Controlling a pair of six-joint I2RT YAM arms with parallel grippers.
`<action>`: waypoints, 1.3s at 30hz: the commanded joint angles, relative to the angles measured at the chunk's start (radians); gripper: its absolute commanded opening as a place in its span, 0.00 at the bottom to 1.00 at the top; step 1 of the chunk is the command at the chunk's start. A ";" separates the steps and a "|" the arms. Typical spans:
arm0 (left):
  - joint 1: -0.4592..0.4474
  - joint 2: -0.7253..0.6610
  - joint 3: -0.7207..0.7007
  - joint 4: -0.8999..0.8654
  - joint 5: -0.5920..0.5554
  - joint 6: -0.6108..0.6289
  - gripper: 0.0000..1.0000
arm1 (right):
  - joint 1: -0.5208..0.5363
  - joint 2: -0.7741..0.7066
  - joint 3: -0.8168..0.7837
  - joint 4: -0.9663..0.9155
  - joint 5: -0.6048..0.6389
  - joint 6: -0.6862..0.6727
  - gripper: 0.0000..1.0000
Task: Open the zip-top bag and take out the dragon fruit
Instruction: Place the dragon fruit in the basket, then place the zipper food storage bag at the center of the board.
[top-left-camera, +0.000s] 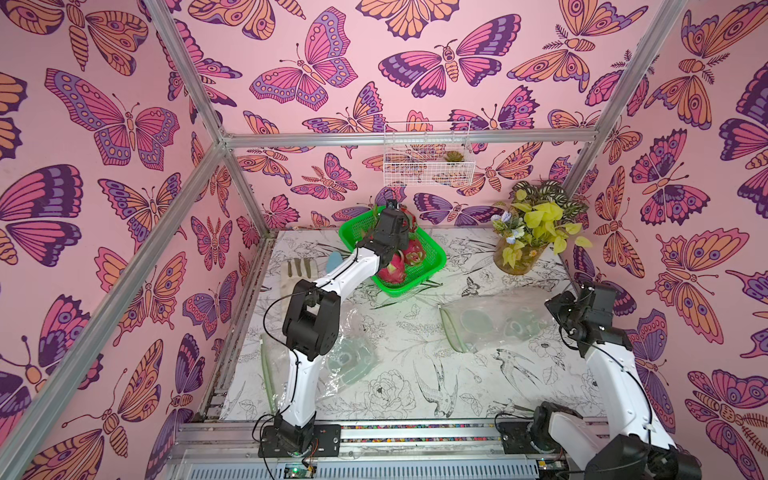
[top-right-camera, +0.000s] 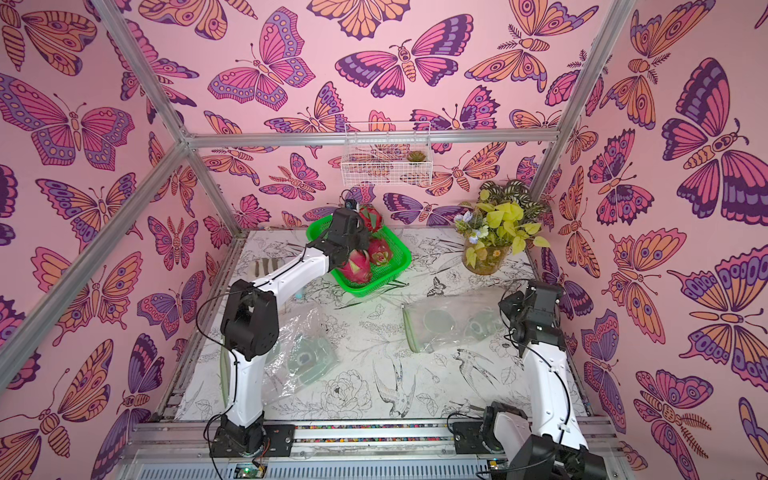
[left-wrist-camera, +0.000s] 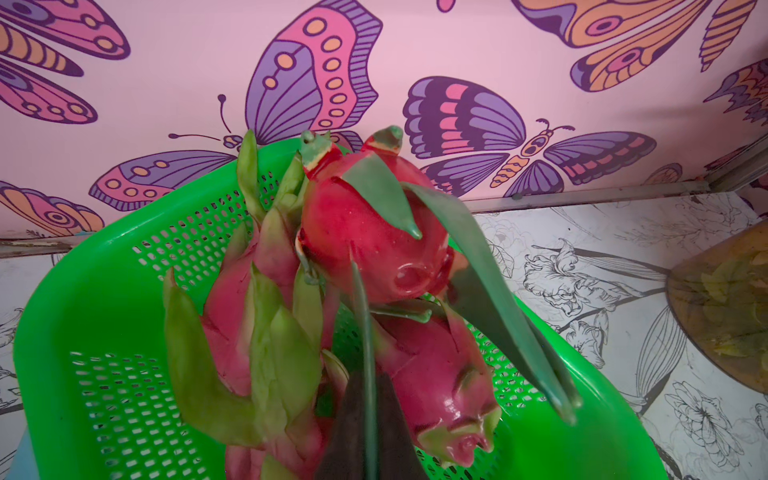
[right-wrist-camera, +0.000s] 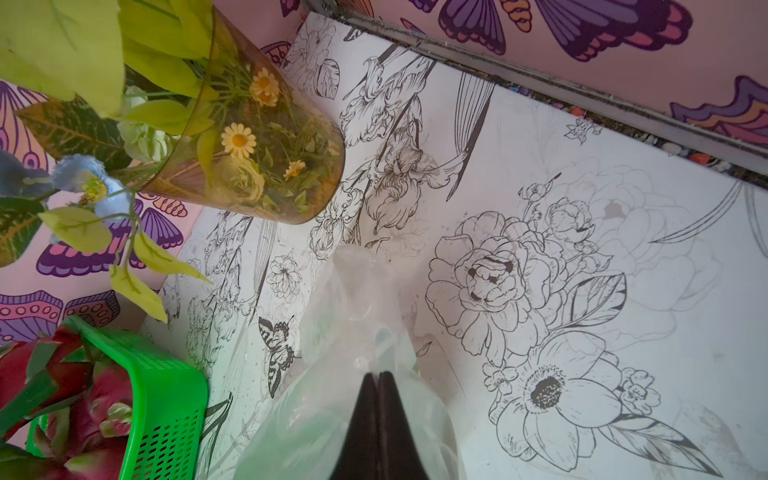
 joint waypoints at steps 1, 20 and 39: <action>0.000 -0.031 -0.008 0.049 0.017 -0.020 0.04 | -0.007 0.012 0.008 0.030 0.039 -0.016 0.00; -0.005 -0.088 0.017 0.044 0.067 0.014 0.33 | -0.007 0.039 -0.007 0.120 0.089 0.001 0.00; -0.008 -0.365 -0.211 0.016 0.205 0.004 0.38 | -0.007 0.052 -0.074 0.259 0.186 0.009 0.01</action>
